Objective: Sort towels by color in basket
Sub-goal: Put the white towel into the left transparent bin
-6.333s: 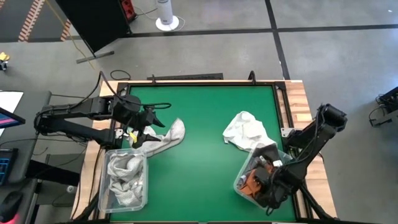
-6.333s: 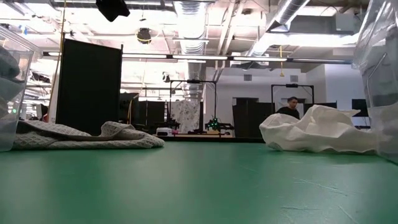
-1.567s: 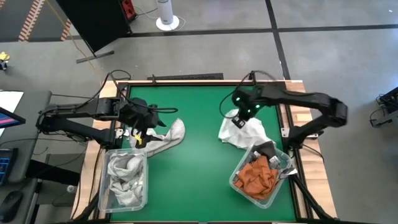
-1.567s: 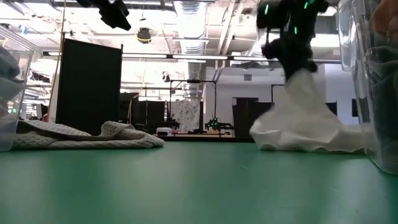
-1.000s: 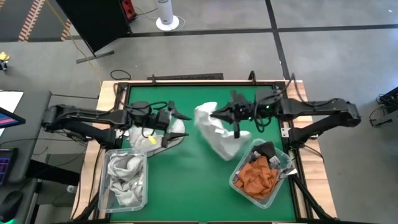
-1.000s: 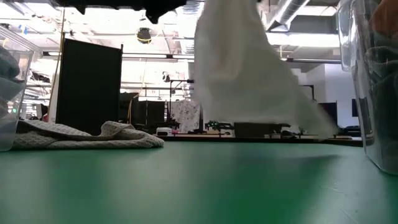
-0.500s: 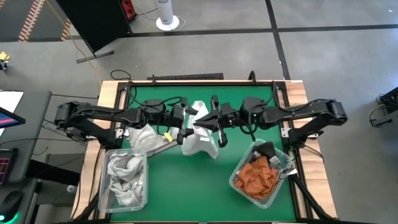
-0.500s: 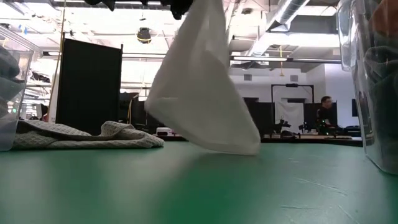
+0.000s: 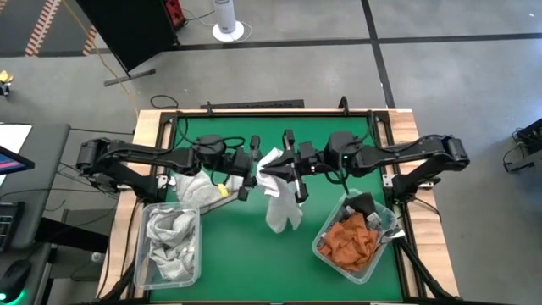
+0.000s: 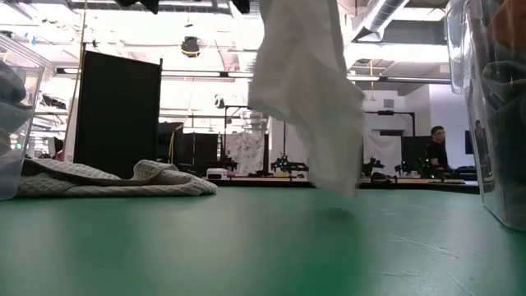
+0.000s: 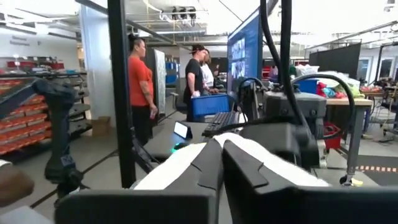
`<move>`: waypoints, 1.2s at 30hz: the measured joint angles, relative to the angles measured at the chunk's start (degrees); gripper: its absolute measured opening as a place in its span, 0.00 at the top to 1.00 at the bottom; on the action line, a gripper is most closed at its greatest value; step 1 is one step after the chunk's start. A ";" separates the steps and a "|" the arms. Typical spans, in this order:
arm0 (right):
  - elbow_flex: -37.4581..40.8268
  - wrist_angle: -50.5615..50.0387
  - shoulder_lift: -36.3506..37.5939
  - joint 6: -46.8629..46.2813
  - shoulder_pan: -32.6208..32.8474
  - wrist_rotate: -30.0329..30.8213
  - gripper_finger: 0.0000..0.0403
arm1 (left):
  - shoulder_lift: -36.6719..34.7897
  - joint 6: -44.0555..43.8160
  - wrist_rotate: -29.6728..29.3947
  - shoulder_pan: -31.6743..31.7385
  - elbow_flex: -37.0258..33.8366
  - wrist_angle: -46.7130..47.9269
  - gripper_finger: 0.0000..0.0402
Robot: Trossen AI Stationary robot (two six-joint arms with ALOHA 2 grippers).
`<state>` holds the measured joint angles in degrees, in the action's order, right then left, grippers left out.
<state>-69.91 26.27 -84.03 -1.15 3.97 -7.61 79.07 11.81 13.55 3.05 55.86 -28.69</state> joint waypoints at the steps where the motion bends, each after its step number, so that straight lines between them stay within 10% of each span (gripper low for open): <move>1: 0.00 -0.91 0.74 0.22 0.17 0.00 0.89 | -0.59 0.00 0.40 0.00 0.00 0.00 0.69; 5: -0.11 -8.98 3.70 0.34 0.17 -0.03 0.82 | -3.34 -0.10 2.26 0.15 0.00 2.19 0.96; 16: -0.08 -32.61 9.47 -3.76 4.30 7.88 0.49 | -19.15 -2.03 15.91 0.22 1.32 17.76 0.99; 23: -0.04 -43.94 8.10 -10.92 5.49 18.99 0.44 | -24.40 -13.99 28.48 0.22 15.72 46.55 1.00; 36: 0.57 -44.01 4.27 -11.05 4.17 20.18 0.49 | -23.26 -31.93 29.30 -0.04 39.91 97.04 0.99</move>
<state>-69.34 -17.74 -79.76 -12.21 8.14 12.57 55.81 -20.12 42.84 3.01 95.77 68.35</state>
